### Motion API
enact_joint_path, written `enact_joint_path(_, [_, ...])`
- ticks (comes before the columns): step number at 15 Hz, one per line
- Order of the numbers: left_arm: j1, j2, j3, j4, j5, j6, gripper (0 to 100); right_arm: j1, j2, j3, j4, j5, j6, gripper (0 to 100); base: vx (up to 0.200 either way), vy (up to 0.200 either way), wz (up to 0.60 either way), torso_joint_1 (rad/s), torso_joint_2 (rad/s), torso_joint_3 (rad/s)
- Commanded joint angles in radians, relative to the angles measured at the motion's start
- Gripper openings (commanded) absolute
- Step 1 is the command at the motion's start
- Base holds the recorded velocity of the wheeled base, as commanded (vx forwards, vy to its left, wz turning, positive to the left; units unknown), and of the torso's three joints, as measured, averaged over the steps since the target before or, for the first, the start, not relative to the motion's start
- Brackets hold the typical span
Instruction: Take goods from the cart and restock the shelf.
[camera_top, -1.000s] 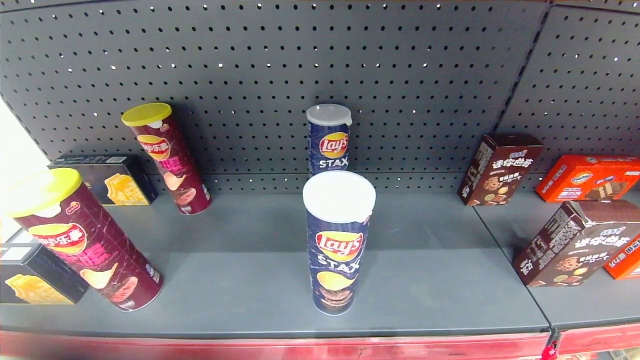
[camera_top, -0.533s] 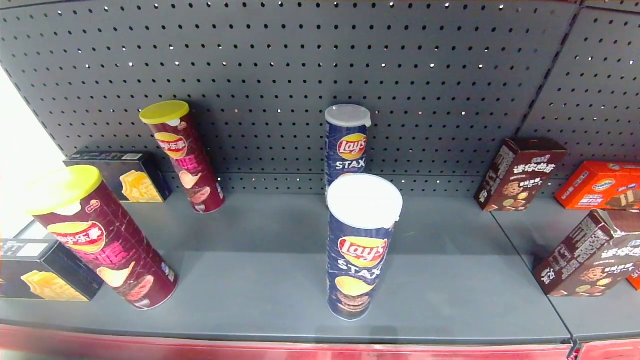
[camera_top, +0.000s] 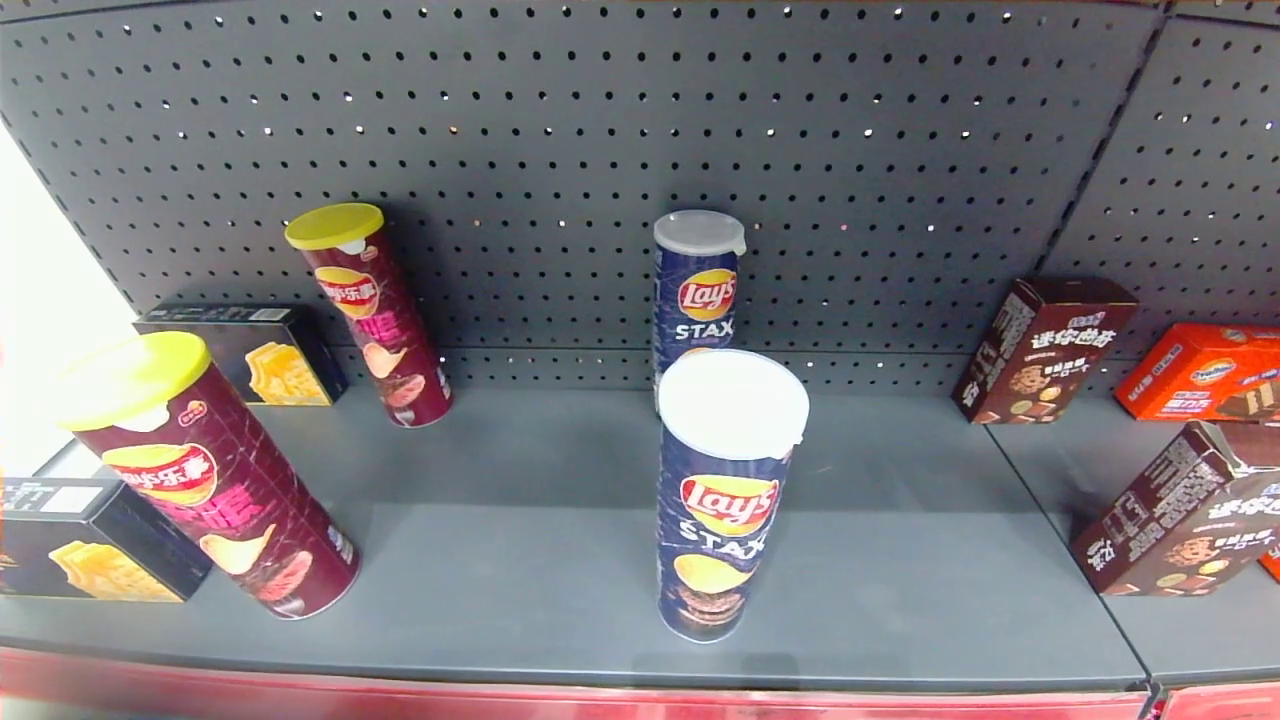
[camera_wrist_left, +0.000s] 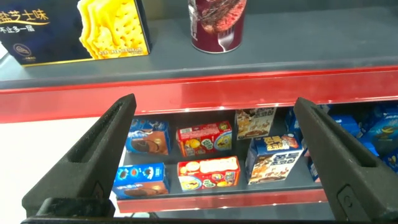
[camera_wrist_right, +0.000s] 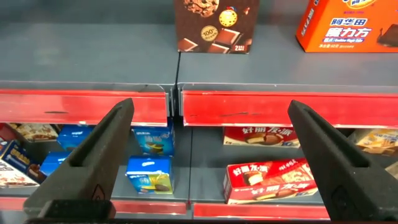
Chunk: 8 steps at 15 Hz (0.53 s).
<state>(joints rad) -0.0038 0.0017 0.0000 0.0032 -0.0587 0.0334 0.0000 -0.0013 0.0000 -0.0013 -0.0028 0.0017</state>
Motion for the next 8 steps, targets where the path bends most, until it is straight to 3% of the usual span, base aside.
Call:
enact_joint_path(1, [0.001, 0.001, 0.000, 0.000, 0.000, -0.001, 100, 0.000, 0.001, 0.000, 0.000, 0.000, 0.000, 100, 0.000, 0.000, 0.00, 0.000, 0.00, 0.000])
enact_joint_path(8, [0.001, 0.000, 0.000, 0.000, -0.001, 0.000, 100, 0.000, 0.001, 0.000, 0.000, 0.000, 0.000, 100, 0.000, 0.000, 0.00, 0.000, 0.00, 0.000])
